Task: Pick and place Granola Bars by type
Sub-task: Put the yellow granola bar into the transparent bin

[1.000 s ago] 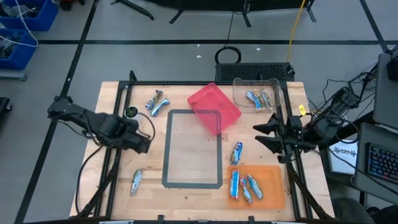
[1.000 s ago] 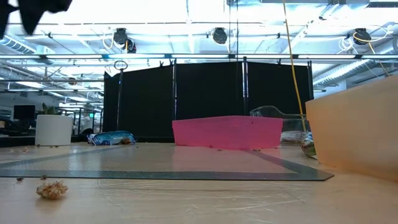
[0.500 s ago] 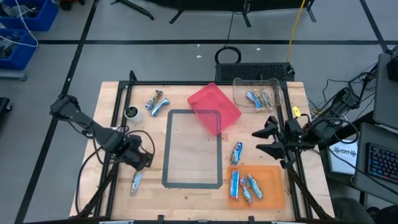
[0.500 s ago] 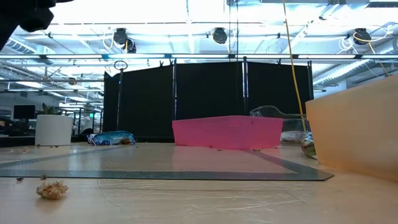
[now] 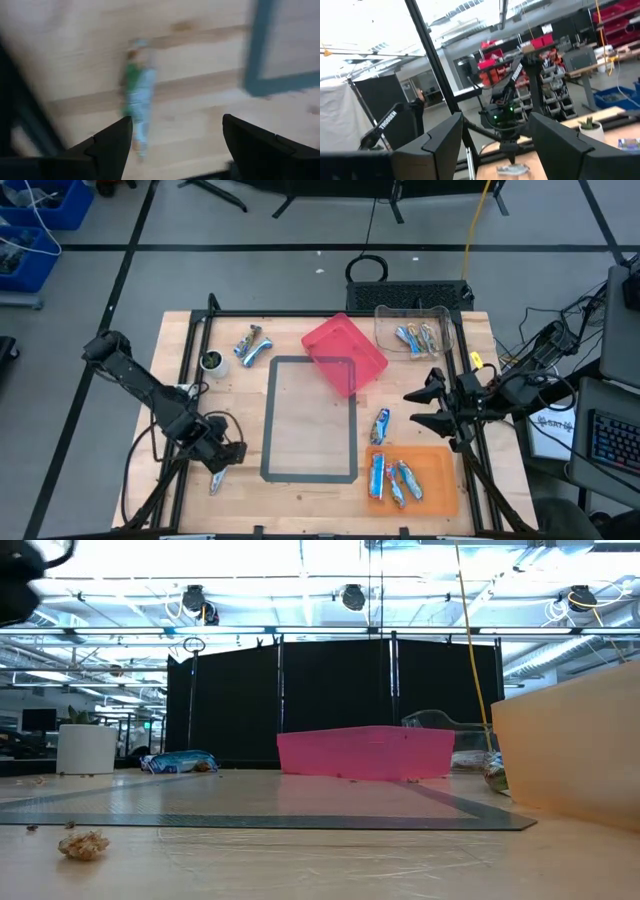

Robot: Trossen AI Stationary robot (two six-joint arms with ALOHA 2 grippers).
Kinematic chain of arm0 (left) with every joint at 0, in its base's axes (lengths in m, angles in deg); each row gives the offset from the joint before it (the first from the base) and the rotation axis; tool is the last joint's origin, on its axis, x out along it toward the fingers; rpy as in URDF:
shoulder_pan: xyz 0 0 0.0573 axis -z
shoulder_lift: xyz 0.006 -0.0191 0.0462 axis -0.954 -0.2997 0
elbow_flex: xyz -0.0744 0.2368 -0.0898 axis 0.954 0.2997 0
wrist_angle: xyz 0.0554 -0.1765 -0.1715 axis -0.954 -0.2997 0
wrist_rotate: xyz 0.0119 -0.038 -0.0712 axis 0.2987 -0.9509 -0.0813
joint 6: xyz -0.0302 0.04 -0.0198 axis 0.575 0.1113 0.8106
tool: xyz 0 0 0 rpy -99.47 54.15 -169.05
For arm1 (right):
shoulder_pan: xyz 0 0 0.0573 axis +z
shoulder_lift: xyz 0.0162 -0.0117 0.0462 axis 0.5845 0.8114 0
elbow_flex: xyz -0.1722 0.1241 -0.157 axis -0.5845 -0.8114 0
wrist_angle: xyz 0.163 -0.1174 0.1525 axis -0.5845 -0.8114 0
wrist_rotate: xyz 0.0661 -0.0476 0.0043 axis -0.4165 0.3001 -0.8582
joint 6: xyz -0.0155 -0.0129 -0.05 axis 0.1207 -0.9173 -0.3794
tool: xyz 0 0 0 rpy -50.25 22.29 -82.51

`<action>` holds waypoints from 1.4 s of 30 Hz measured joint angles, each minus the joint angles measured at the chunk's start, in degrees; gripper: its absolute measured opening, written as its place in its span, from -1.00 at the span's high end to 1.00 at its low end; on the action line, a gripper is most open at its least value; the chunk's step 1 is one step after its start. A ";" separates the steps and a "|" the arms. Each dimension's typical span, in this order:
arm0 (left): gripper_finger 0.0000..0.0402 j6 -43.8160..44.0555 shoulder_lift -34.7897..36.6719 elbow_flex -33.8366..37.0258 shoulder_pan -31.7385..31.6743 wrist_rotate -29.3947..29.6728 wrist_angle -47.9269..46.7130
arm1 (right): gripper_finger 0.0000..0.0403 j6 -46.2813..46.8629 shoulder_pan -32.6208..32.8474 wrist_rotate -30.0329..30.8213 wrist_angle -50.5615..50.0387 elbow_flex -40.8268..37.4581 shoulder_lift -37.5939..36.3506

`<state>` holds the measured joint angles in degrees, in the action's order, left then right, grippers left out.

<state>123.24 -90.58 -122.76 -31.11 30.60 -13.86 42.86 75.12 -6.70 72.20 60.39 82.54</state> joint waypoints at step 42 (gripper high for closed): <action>0.65 12.45 -20.07 0.22 10.46 -2.54 11.71 | -0.10 2.87 0.00 0.02 -0.88 0.00 -0.04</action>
<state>135.69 -110.65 -122.54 -20.66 28.06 -2.15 45.73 75.12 -6.68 71.32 60.39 82.50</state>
